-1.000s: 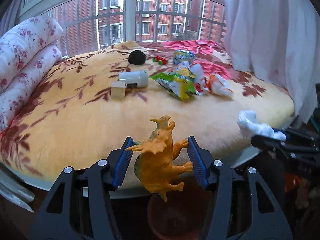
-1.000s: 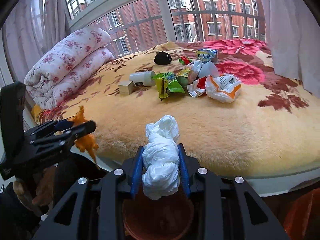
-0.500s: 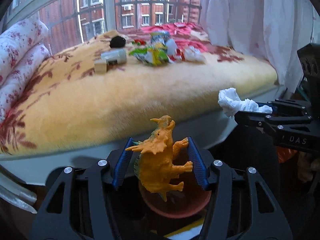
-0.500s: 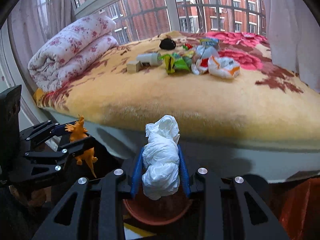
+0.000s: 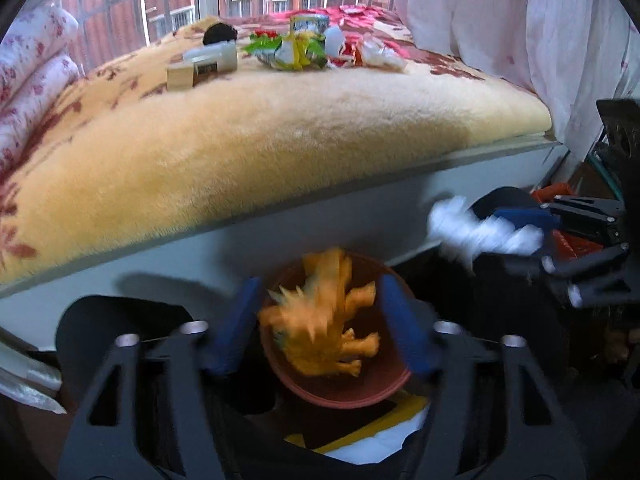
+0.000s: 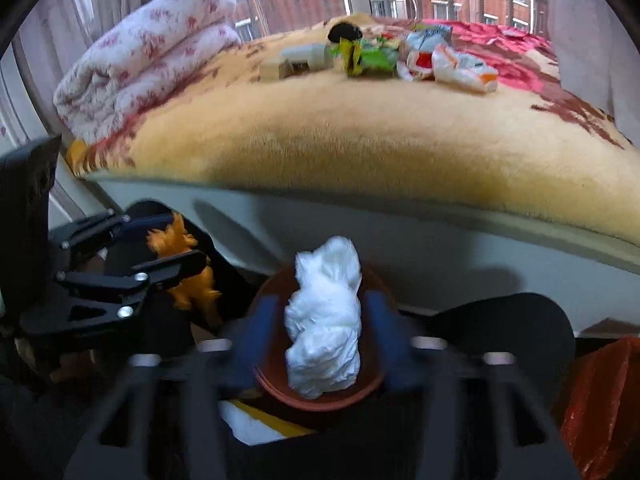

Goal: Collect trash
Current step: 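Carry both items to the orange bucket and release them, then grasp the orange-white snack bag with the right tool while the left tool grasps the green snack bag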

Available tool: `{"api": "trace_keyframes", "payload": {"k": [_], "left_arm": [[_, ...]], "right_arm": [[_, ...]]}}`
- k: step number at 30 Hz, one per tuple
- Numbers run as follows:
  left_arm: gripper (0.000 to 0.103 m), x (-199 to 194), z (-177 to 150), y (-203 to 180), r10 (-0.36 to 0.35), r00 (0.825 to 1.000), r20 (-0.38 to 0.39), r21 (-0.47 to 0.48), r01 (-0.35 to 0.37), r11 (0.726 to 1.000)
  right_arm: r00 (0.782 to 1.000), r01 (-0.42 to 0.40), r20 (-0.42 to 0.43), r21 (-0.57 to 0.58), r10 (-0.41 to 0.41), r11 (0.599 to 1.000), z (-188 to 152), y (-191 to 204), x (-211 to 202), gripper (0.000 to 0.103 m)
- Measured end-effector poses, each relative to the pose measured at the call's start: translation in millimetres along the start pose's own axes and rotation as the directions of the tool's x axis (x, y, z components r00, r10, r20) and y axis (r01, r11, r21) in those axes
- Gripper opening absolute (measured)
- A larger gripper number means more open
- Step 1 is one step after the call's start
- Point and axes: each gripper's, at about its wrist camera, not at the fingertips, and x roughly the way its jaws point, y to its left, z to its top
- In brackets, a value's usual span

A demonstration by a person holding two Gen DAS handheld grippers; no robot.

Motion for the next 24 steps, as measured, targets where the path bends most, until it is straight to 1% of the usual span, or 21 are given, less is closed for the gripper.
{"api": "trace_keyframes", "payload": {"k": [1, 2, 3, 5, 9, 13, 15, 16, 18, 21, 22, 24], "left_arm": [[0.082, 1, -1, 1, 0.004, 1.0, 0.003, -0.004, -0.004, 1.0], [0.082, 2, -1, 3, 0.002, 1.0, 0.005, -0.008, -0.002, 1.0], [0.082, 2, -2, 5, -0.005, 1.0, 0.003, -0.012, 0.005, 1.0], [0.082, 2, -1, 8, -0.017, 1.0, 0.005, -0.029, 0.017, 0.999], [0.082, 1, 6, 15, -0.023, 0.999, 0.025, -0.051, 0.024, 0.998], [0.082, 2, 21, 18, -0.014, 0.999, 0.045, -0.053, 0.017, 0.998], [0.082, 3, 28, 19, -0.004, 0.999, 0.055, -0.05, 0.007, 0.999], [0.082, 4, 33, 18, 0.002, 0.998, 0.061, -0.046, 0.001, 0.999], [0.082, 7, 39, 18, 0.016, 0.998, 0.066, -0.038, -0.013, 0.999], [0.082, 10, 46, 20, 0.013, 0.998, 0.069, -0.035, -0.011, 0.999], [0.082, 11, 49, 21, 0.016, 0.997, 0.071, -0.037, -0.013, 0.999], [0.082, 12, 52, 23, 0.014, 0.997, 0.076, -0.039, -0.011, 0.999]], "right_arm": [[1.0, 0.008, 0.005, -0.002, -0.008, 1.0, -2, -1, 1, 0.074], [1.0, 0.01, 0.0, -0.003, -0.01, 1.0, -3, -2, 3, 0.073], [1.0, 0.011, -0.004, 0.0, -0.011, 1.0, -3, -3, 4, 0.07], [1.0, 0.008, 0.004, 0.024, -0.008, 1.0, -1, -11, 2, 0.067], [0.999, 0.022, 0.038, 0.063, -0.025, 0.998, 13, -28, -7, 0.066], [0.993, 0.039, 0.107, 0.113, -0.051, 0.993, 48, -56, -17, 0.066], [0.987, 0.064, 0.136, 0.141, -0.084, 0.988, 68, -70, -18, 0.066], [0.983, 0.074, 0.154, 0.166, -0.1, 0.983, 85, -80, -17, 0.066], [0.978, 0.063, 0.18, 0.208, -0.102, 0.976, 109, -96, -15, 0.066], [0.975, 0.013, 0.21, 0.286, -0.076, 0.958, 148, -120, -8, 0.066], [0.974, 0.005, 0.216, 0.305, -0.075, 0.952, 160, -126, -5, 0.066], [0.972, 0.018, 0.214, 0.326, -0.092, 0.945, 177, -137, 1, 0.066]]}}
